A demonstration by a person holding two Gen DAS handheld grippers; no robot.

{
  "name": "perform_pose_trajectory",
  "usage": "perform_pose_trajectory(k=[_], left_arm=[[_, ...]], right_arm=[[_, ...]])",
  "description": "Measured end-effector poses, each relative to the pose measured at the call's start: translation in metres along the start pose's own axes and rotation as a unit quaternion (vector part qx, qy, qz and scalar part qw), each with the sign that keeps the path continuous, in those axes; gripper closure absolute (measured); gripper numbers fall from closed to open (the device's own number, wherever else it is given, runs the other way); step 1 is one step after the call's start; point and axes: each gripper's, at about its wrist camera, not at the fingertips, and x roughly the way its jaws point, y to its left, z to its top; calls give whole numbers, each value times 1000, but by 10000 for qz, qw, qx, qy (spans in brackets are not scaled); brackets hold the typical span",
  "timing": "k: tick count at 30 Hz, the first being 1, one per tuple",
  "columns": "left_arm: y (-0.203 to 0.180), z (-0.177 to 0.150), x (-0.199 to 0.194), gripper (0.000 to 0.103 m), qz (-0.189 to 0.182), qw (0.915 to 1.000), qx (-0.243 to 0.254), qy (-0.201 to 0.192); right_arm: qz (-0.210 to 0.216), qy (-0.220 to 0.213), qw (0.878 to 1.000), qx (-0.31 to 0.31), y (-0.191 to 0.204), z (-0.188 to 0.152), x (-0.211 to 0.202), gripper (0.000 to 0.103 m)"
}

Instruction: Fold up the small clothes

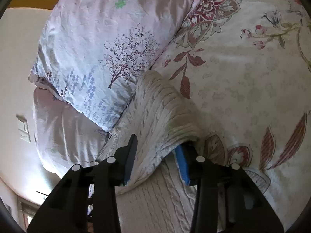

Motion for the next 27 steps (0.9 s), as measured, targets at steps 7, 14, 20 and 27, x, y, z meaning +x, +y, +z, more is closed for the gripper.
perform_pose_trajectory(k=[7,14,20,27], left_arm=[[1,13,-36,97,75,9985,390,-374],[29,6,-12,96,518,9982,286,49],[26,1,-29,75,540,9971,538,49],[67,2,-133,49,561,9931,412,-947]], right_arm=[[54,25,10000,12,2,-8,2,67],[-519,-412,9977,135,-6,-18,-2,96],[-960,-347,9929,-607,18,-27,-14,72],[-544,-643,9791,-1853,52,-50,-45,30]])
